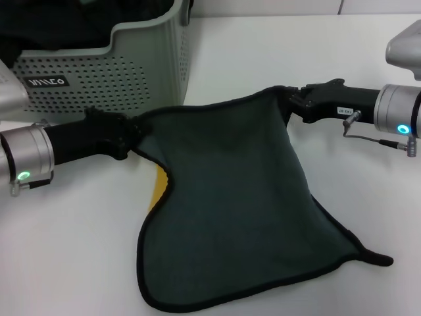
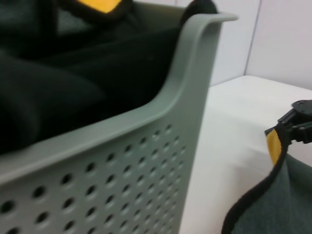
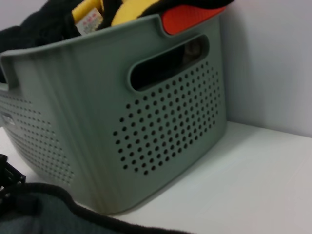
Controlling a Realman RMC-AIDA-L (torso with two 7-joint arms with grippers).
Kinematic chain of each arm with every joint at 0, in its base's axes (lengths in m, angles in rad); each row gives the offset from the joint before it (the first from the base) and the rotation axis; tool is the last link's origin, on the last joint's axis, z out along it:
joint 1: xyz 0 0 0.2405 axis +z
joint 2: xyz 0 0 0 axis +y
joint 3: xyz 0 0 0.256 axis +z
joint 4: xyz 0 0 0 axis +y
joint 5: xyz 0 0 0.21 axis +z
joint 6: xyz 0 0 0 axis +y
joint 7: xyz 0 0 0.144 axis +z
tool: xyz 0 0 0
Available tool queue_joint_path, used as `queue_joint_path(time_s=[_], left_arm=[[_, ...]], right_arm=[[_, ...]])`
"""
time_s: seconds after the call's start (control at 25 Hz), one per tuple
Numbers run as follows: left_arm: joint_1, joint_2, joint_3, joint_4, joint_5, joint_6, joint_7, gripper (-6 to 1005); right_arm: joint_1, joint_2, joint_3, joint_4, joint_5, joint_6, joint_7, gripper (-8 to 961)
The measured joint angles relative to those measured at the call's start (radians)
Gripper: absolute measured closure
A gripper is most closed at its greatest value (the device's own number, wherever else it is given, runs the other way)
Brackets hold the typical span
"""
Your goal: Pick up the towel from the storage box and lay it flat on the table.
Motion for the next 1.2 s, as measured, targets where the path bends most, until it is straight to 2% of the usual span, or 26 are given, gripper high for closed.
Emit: queue_joint_path(time_s=[0.08,0.32,0.48,0.52,0.56,0.72,0.84,0.96,1.04,1.2], left_arm=[[0.004,0.001,-0.002,0.003,0.0,-0.01,-0.016,964],[0.066,-0.002,-0.005,0.074,-0.01,-0.018,-0.033,754],[0.123,-0.01,-0.009,0.126,-0.038,-0.009,-0.03,588],[0.123,-0.01,-0.009,0.126,-0.038,-0.009,-0.03,570],[0.152,-0.012,-0.01,0.136,-0.082,0.032,-0.013,553],[0.198,-0.012,-0.01,0.138,-0.172,0.17,0.052,482],[0.222,-0.013,-0.007,0.132,-0.216,0.354,0.125,429],[0.213,-0.012,0.009,0.132,-0.213,0.524,0.139,439],[0.202,-0.01,0.024,0.132,-0.207,0.605,0.14,445],[0.179,-0.009,0.063,0.129,-0.202,0.69,0.146,446]], right_arm=[[-0.003,0.0,-0.005,-0.001,0.0,-0.017,0.003,902],[-0.022,0.0,-0.001,-0.02,0.0,-0.039,-0.002,745],[-0.088,0.0,-0.001,-0.107,0.021,-0.001,-0.035,615],[-0.107,0.0,-0.001,-0.13,0.034,0.028,-0.058,575],[-0.13,0.0,-0.001,-0.152,0.05,0.063,-0.091,536],[-0.205,-0.014,0.006,-0.207,0.142,0.311,-0.244,374],[-0.207,-0.036,0.015,-0.208,0.126,0.47,-0.265,252],[-0.198,-0.054,0.019,-0.219,0.067,0.609,-0.274,155],[-0.196,-0.059,0.019,-0.242,0.03,0.691,-0.275,90],[-0.201,-0.058,0.019,-0.295,-0.014,0.813,-0.271,89]])
